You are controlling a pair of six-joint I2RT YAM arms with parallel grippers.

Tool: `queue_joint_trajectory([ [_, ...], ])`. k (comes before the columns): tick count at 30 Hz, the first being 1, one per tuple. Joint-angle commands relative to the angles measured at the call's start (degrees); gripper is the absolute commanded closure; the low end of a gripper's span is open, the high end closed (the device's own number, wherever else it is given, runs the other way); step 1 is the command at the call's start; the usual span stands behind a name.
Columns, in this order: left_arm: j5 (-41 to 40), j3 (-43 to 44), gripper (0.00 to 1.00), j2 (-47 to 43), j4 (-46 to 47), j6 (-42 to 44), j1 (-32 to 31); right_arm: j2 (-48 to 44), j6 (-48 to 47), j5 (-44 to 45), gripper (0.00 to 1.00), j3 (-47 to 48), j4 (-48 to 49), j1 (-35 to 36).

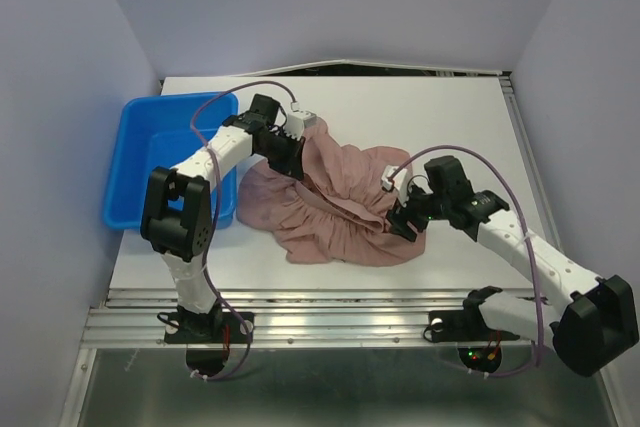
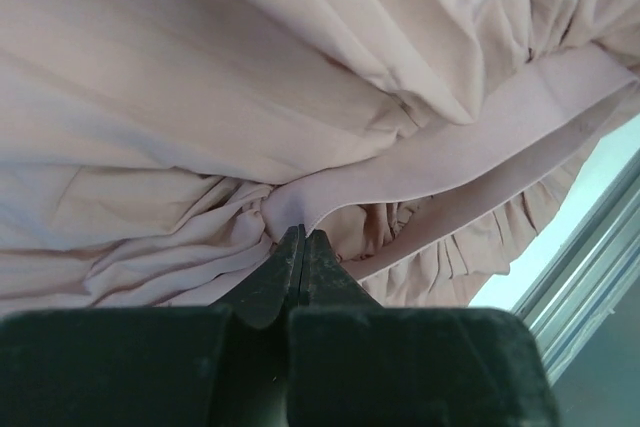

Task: Fold and stack the skirts
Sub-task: Flatten the skirt out

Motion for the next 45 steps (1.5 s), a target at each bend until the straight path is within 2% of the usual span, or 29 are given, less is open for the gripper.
queue_joint_trajectory([
  [1,3.11,2.85,1.0,0.18,-1.03,-0.51,0.71,1.26,1.89,0.46,0.3,0.22,6.65,2.02],
  [8,3.91,2.94,1.0,1.85,-0.5,-0.77,0.71,5.48,5.31,3.7,0.37,2.42,8.15,7.72],
  [13,4.0,2.5,1.0,2.47,-0.33,-0.77,0.8,7.94,10.06,13.02,0.38,1.63,12.45,18.17],
  [20,4.26,2.85,1.0,2.65,-0.33,-0.86,0.89,12.59,11.64,22.7,0.32,1.98,16.15,18.72],
  [24,4.26,2.67,1.0,2.73,-0.42,-0.86,0.98,15.14,11.03,25.68,0.33,1.9,16.93,19.77],
  [28,4.7,3.2,1.0,2.65,-0.86,-0.86,1.68,16.82,10.5,28.24,0.38,0.58,17.64,20.39],
  [29,4.96,3.46,1.0,2.65,-1.03,-0.86,2.2,16.82,10.33,28.67,0.4,0.23,17.73,20.39],
  [32,5.23,3.99,1.0,2.73,-1.47,-0.69,3.26,15.51,9.8,30.34,0.55,-1.01,17.91,20.39],
  [33,5.14,3.99,1.0,2.65,-1.56,-0.34,3.52,14.98,9.71,30.96,0.64,-1.1,17.82,20.39],
  [35,4.96,3.99,1.0,2.21,-1.56,0.37,3.7,12.97,9.36,32.45,0.71,-1.36,17.64,20.39],
  [38,4.79,3.47,1.0,0.28,-1.12,2.65,3.7,11.46,8.75,33.68,0.88,-1.53,17.91,20.39],
  [39,4.79,3.47,0.99,-1.03,-1.12,4.31,3.7,10.67,8.48,34.21,0.99,-1.54,17.99,20.39],
  [40,4.96,3.55,0.95,-1.74,-1.47,5.72,3.7,10.32,8.39,34.48,0.99,-1.62,18.08,20.39],
  [41,5.14,3.9,0.84,-2.53,-1.99,7.3,3.7,9.88,8.31,34.57,0.99,-1.88,18.08,20.39],
  [42,4.96,4.17,0.77,-4.37,-3.56,9.23,3.61,9.44,8.31,34.74,0.99,-1.97,18.17,20.39],
  [43,4.61,4.34,0.63,-5.34,-4.62,14.03,3.53,8.74,8.31,34.92,0.99,-2.15,18.17,20.39],
  [45,3.47,5.13,0.54,-7.36,-7.88,19.59,3.53,8.03,8.57,35.44,0.99,-2.76,18.17,20.39],
])
